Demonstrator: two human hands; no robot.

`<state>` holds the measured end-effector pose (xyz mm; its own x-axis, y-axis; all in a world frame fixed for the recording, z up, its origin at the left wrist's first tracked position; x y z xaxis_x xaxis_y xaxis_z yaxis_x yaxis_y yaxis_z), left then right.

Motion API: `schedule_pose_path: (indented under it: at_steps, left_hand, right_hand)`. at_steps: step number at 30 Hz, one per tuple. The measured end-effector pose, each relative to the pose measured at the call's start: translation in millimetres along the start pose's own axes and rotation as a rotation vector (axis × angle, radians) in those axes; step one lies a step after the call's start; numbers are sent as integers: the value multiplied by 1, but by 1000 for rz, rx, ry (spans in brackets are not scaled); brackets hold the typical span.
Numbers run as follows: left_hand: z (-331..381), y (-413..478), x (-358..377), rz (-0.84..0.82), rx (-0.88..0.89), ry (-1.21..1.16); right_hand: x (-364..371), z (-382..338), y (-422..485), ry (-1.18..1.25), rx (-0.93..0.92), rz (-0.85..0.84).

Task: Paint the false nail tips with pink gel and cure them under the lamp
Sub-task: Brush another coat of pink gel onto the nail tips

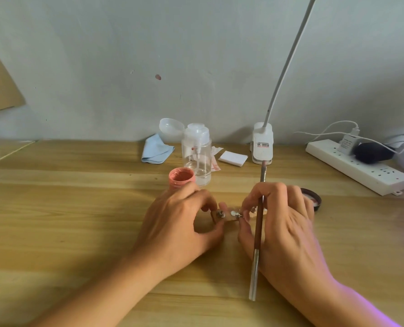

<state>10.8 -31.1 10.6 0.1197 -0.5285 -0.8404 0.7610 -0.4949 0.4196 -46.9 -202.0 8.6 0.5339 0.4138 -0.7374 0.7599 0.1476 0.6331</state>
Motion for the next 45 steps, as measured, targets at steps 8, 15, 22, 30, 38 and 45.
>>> schedule_pose_path:
  at_steps: [8,15,22,30,38,45]
  left_hand:
    - [-9,7,4,-18,-165,-54]
    - [-1,0,-1,54,-106,21]
    - [14,-2,13,-235,20,-449]
    - [8,3,9,-253,-151,-928]
    - [8,3,6,-187,-196,-931]
    - [5,4,11,-154,-163,-772]
  right_hand:
    - [0,-2,1,10,-16,-20]
    - [-1,-4,0,21,-25,-51]
    - [-1,-2,0,55,9,-68]
    - [-2,2,1,141,61,-32]
    - [-10,-2,-2,349,139,-79]
    - [-12,-1,-1,959,381,33]
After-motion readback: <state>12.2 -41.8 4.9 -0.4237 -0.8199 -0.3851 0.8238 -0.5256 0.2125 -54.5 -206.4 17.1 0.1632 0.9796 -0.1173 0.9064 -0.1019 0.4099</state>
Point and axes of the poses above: each hand's wrist, its own y-axis towards the middle knuckle, its own x-axis out of the palm, z = x × y, the point moved 1 cm from there along y, towards the middle knuckle, and after that the axes turned 9 degrees about -z, right-handed, at the moved point
